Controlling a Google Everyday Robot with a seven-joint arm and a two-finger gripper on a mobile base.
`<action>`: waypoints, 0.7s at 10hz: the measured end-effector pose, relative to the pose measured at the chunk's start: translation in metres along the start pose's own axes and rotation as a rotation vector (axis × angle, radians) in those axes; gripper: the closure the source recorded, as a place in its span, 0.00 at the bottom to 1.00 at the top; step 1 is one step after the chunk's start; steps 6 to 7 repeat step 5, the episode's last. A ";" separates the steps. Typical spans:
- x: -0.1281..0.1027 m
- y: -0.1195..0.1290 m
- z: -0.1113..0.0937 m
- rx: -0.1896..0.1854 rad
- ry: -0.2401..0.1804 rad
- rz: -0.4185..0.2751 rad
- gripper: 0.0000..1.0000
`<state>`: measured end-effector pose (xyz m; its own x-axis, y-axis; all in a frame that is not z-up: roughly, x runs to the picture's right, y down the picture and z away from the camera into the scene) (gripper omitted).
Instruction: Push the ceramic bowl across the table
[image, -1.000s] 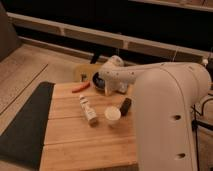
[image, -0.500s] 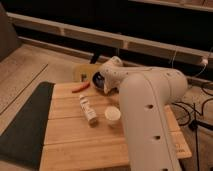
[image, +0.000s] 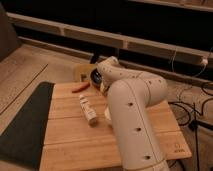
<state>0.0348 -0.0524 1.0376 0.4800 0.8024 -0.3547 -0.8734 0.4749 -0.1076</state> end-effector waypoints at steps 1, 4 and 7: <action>-0.022 -0.011 -0.009 0.029 -0.056 -0.039 0.35; -0.051 -0.009 -0.022 0.024 -0.172 -0.056 0.35; -0.046 -0.004 -0.023 0.011 -0.177 -0.033 0.35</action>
